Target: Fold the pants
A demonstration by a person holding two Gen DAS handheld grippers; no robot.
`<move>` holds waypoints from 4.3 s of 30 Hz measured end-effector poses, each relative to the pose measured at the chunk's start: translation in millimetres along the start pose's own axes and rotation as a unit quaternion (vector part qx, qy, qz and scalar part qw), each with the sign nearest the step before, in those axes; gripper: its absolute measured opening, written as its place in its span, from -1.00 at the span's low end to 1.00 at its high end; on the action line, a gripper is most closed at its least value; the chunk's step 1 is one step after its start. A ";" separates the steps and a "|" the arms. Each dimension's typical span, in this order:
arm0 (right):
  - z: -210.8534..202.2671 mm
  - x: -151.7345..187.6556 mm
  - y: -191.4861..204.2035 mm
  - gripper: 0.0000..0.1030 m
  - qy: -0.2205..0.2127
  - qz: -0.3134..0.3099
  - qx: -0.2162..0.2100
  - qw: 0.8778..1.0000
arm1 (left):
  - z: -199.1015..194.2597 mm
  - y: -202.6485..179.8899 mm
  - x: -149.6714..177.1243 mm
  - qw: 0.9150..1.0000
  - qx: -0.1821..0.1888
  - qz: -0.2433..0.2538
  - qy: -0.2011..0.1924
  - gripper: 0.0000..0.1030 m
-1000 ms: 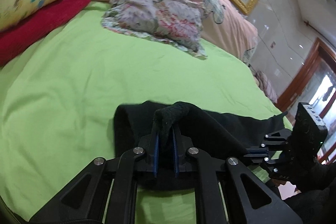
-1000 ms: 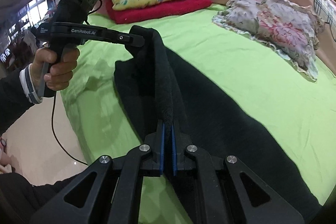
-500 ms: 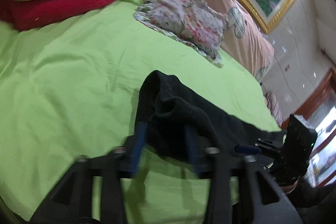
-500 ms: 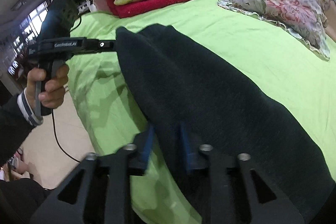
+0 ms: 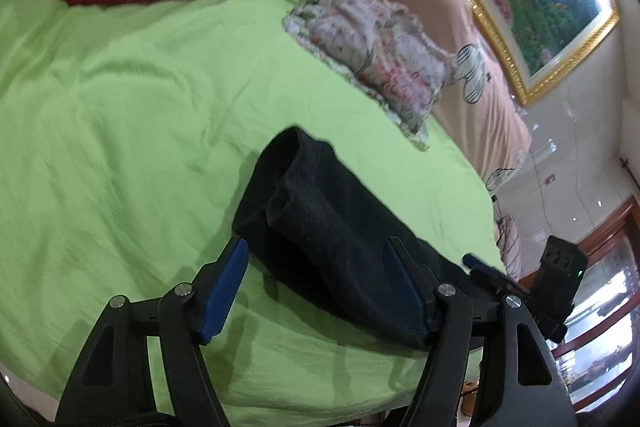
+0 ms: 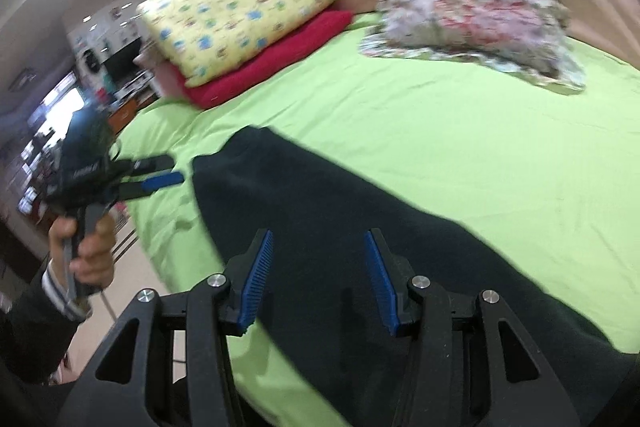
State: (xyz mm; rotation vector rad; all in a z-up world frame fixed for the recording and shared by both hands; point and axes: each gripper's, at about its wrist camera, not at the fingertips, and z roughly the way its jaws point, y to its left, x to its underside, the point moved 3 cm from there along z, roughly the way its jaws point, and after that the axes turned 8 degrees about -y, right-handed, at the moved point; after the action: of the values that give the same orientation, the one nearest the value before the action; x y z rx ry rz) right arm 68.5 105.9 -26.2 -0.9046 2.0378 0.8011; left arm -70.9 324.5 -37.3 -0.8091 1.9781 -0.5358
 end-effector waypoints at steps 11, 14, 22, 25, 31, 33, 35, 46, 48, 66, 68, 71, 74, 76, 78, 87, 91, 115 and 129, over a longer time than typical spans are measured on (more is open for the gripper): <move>18.1 -19.6 -76.2 -0.04 0.034 0.086 0.016 0.996 | 27.6 15.1 4.7 0.999 -0.014 -0.031 0.021 0.36; 42.7 -15.1 -93.8 -0.04 0.074 0.112 0.002 0.991 | 39.1 20.3 1.5 0.999 -0.016 -0.043 0.028 0.33; 88.0 5.9 -109.1 -0.14 0.167 0.096 -0.015 0.981 | 76.8 5.9 -1.5 0.999 -0.025 -0.014 0.028 -0.04; 86.4 1.7 -97.6 -0.65 0.166 0.074 -0.022 0.983 | 88.3 0.0 -2.6 0.999 -0.032 0.000 0.028 -0.56; 71.7 -21.7 -70.0 -0.72 0.113 -0.002 0.028 0.993 | 50.9 -22.9 -12.7 0.997 -0.035 0.052 -0.036 -0.63; 69.2 -32.8 -62.1 -0.74 0.087 -0.004 0.024 0.996 | 32.6 -22.1 -18.7 0.996 -0.043 0.057 -0.058 -0.63; 74.0 -42.9 -49.4 -0.75 0.068 -0.007 0.014 0.998 | 12.5 -12.0 -27.6 0.994 -0.051 0.047 -0.081 -0.63; 150.4 -45.5 -11.6 -0.72 0.087 0.006 0.009 0.996 | 6.1 55.4 -35.3 0.992 -0.112 0.016 -0.047 -0.37; 138.4 -47.3 -13.2 -0.64 0.076 0.024 -0.008 0.997 | -4.2 53.9 -34.7 0.990 -0.126 0.019 -0.061 -0.19; -74.3 -6.7 -86.9 0.23 -0.074 0.145 0.067 0.984 | 24.9 -94.4 -37.8 0.990 -0.007 0.130 -0.045 0.39; -92.9 4.8 -97.7 0.23 -0.079 0.162 0.084 0.980 | 48.7 -121.9 -24.3 0.988 0.017 0.153 -0.016 0.39; -118.6 22.4 -110.7 0.23 -0.088 0.184 0.107 0.973 | 76.3 -156.0 -4.4 0.982 0.043 0.181 0.015 0.41; -142.0 39.8 -123.0 0.23 -0.098 0.204 0.131 0.965 | 107.8 -196.3 19.6 0.973 0.079 0.211 0.058 0.42; -157.5 52.1 -130.9 0.23 -0.106 0.218 0.147 0.959 | 122.9 -217.8 33.6 0.966 0.093 0.229 0.079 0.43; -170.2 63.5 -138.2 0.23 -0.111 0.231 0.160 0.953 | 138.2 -243.5 50.0 0.957 0.111 0.250 0.099 0.44; -211.1 100.9 -166.5 0.23 -0.135 0.284 0.210 0.926 | 183.4 -321.4 105.3 0.918 0.161 0.325 0.161 0.45; -217.7 107.3 -177.5 0.23 -0.144 0.295 0.220 0.919 | 202.3 -344.6 118.9 0.905 0.174 0.340 0.187 0.46; -218.8 126.4 -219.9 -0.81 -0.189 0.370 0.212 0.885 | 277.7 -405.3 153.4 0.859 0.195 0.386 0.273 0.48; -230.4 149.7 -214.1 -0.78 -0.180 0.400 0.219 0.872 | 303.7 -433.4 215.4 0.792 0.204 0.461 0.344 0.49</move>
State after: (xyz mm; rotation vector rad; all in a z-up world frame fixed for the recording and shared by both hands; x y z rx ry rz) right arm 82.7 -238.1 -79.2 0.3732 2.0930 0.7815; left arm 253.4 -145.9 -34.6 0.7528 2.4418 -0.6535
